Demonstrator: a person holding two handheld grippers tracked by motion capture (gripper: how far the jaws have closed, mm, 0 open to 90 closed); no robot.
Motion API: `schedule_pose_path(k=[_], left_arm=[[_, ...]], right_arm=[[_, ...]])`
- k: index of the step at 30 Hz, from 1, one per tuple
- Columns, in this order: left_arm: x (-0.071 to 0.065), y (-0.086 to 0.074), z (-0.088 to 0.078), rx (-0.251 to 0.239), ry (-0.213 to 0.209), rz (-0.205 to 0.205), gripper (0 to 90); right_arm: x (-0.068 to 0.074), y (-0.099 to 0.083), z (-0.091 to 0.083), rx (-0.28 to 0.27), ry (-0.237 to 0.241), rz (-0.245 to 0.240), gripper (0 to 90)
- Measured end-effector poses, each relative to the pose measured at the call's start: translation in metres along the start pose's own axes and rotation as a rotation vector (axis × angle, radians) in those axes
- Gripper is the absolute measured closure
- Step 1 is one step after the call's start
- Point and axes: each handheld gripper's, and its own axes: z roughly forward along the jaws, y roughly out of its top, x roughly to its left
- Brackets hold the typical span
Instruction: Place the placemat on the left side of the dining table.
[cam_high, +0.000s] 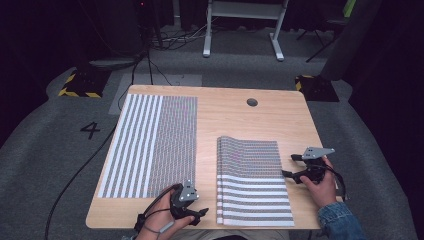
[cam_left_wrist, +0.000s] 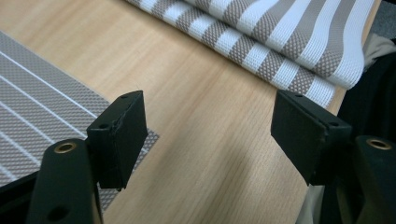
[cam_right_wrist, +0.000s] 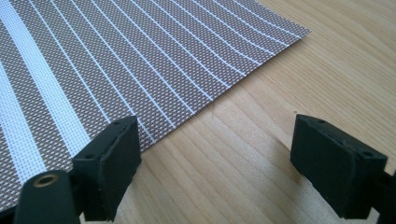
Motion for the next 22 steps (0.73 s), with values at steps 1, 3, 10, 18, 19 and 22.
schedule_pose_path(k=[1, 3, 10, 18, 19, 22], left_arm=[[0.001, 0.0, 0.004, -0.013, -0.003, 0.022, 27.5], [-0.001, -0.001, 0.009, -0.007, 0.016, 0.039, 27.5], [-0.006, -0.005, 0.022, -0.033, 0.02, 0.045, 26.0], [-0.009, -0.005, 0.024, -0.052, 0.085, -0.006, 23.6], [-0.009, -0.006, 0.024, -0.05, 0.092, -0.014, 23.4], [-0.009, -0.005, 0.025, -0.062, 0.075, -0.013, 23.2]], right_arm=[[0.0, 0.0, 0.0, 0.0, 0.0, 0.0, 16.3], [0.0, 0.0, 0.0, 0.0, 0.0, -0.001, 16.3], [0.0, 0.0, 0.0, 0.0, 0.0, 0.0, 16.3], [0.0, 0.0, 0.0, 0.0, 0.001, -0.002, 16.3], [0.0, 0.0, 0.0, 0.0, 0.0, -0.002, 16.3], [0.0, 0.0, 0.0, 0.0, 0.0, -0.002, 16.3]])
